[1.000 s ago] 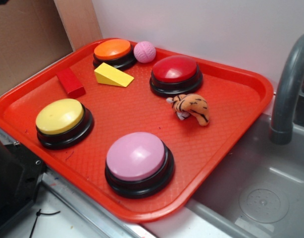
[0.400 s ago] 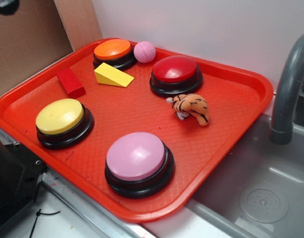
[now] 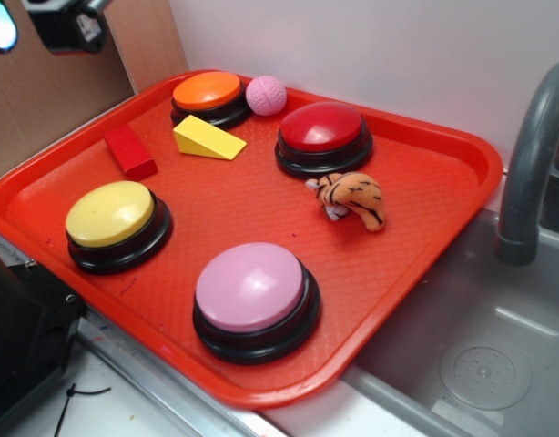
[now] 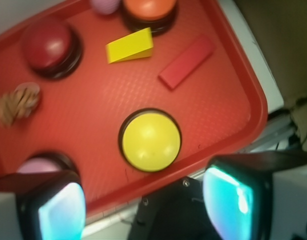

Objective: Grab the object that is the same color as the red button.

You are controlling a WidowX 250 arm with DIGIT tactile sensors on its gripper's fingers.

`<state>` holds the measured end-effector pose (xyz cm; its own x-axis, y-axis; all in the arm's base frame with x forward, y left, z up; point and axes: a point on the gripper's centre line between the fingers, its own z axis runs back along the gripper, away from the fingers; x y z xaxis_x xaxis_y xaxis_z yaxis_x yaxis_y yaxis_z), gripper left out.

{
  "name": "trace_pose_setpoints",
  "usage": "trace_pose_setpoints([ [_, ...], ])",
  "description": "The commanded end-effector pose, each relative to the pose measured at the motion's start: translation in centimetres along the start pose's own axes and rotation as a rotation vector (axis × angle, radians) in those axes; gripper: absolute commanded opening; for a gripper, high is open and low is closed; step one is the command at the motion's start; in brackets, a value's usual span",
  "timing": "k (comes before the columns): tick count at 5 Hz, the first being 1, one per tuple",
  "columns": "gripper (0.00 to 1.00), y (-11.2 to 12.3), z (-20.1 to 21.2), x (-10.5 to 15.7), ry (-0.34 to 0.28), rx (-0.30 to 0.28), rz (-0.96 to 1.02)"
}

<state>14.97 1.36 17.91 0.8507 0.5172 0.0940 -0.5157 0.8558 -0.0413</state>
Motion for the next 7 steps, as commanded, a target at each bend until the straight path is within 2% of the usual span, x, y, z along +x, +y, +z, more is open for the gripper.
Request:
trace_pose_setpoints([
  [1, 1.0, 2.2, -5.1, 4.8, -0.113, 0.015, 0.387],
  [3, 1.0, 3.5, -10.6, 7.2, -0.162, 0.013, 0.537],
  [4, 1.0, 3.9, -12.7, 7.6, -0.169, 0.038, 0.574],
  [5, 1.0, 4.3, -15.2, 7.9, -0.12, 0.023, 0.585],
  [6, 1.0, 4.3, -16.7, 8.1, -0.135, 0.048, 0.6],
  [7, 0.92, 4.7, -17.2, 8.1, -0.118, 0.033, 0.632],
])
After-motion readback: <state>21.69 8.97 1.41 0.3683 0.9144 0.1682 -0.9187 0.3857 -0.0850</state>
